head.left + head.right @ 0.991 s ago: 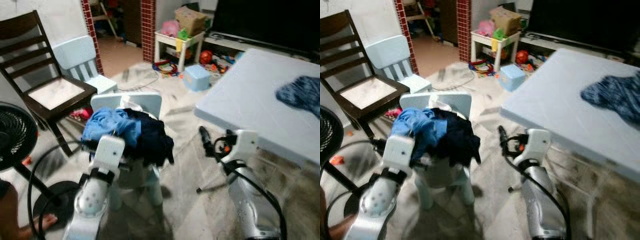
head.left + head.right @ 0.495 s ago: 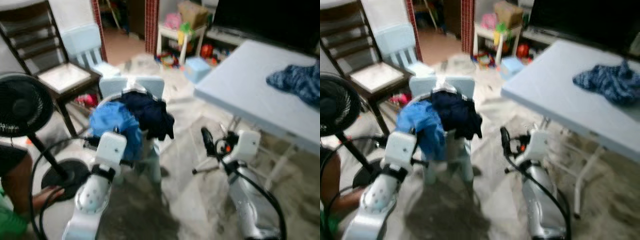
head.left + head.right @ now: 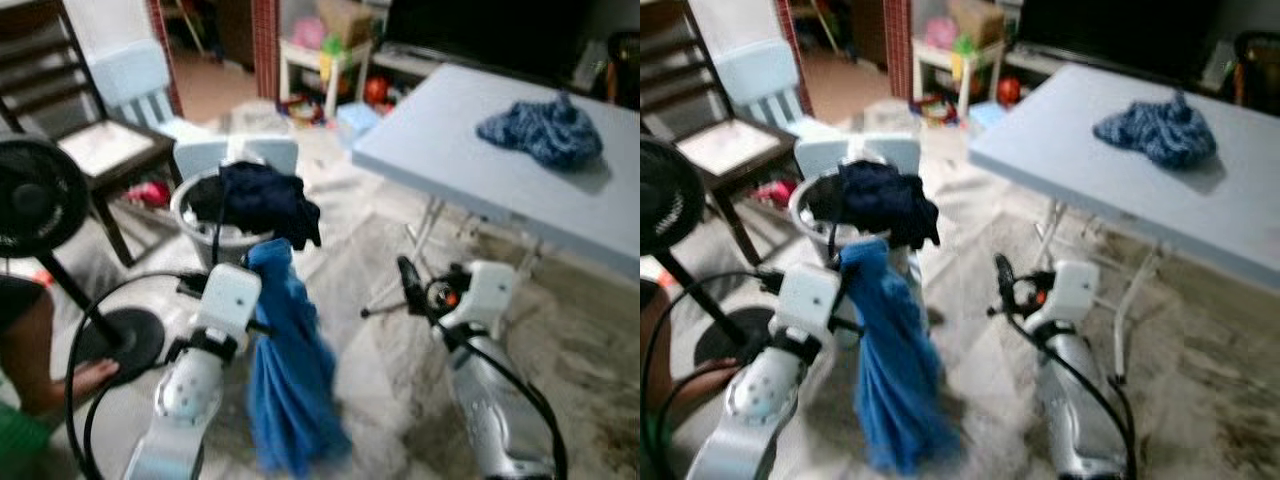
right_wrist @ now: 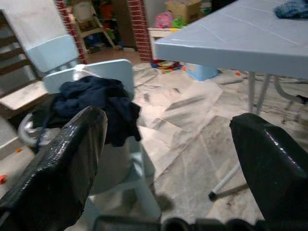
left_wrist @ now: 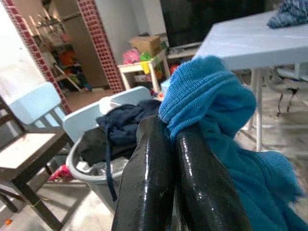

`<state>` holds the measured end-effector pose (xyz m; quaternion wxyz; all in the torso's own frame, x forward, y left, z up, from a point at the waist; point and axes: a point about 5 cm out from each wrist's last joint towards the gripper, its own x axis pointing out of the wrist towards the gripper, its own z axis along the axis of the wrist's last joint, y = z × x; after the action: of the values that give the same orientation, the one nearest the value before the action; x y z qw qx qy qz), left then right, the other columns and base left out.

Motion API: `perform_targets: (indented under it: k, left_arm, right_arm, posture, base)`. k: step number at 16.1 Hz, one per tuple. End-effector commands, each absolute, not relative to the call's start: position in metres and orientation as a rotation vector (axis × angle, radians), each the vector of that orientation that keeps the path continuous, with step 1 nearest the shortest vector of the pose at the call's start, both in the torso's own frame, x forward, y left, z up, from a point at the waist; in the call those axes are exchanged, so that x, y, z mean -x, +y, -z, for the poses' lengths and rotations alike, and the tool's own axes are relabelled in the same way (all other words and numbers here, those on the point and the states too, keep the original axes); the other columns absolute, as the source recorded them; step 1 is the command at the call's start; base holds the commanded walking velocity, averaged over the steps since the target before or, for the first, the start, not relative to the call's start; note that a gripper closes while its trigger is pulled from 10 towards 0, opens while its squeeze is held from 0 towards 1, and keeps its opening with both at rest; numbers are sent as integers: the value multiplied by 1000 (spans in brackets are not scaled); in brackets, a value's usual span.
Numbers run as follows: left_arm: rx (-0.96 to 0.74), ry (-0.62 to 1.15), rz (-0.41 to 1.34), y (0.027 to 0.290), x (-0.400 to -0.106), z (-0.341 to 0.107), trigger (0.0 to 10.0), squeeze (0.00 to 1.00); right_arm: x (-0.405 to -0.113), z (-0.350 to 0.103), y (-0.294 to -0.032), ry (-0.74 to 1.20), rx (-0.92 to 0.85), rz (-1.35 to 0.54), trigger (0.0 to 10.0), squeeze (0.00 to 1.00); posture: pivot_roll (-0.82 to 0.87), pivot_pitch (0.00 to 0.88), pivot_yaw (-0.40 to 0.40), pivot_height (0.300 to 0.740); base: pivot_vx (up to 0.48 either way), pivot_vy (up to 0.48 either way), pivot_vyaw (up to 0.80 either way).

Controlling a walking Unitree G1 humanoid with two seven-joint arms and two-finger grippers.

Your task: Hang hanger

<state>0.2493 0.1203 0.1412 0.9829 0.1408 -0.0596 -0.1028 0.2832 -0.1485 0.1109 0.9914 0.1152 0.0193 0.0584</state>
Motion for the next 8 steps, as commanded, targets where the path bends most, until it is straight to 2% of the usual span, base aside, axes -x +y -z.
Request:
perform_targets:
  k: [1, 6, 8]
  left_arm:
    - [-271, -149, 213, 117, -251, -148, 10000, 0]
    - [-248, -145, 208, 116, -254, -148, 10000, 0]
    - [-232, -136, 205, 116, -255, -147, 10000, 0]
  right_arm:
    - [-285, -115, -150, 31, -226, -109, 10000, 0]
    - [-285, -114, -150, 51, -224, -113, 10000, 0]
    - [-285, -113, -149, 56, -219, -118, 10000, 0]
  posture:
    - [75, 71, -48, 740]
    - [68, 82, -50, 740]
    - [67, 86, -53, 740]
  base:
    - [0, 0, 0]
    - [0, 0, 0]
    - [0, 0, -709]
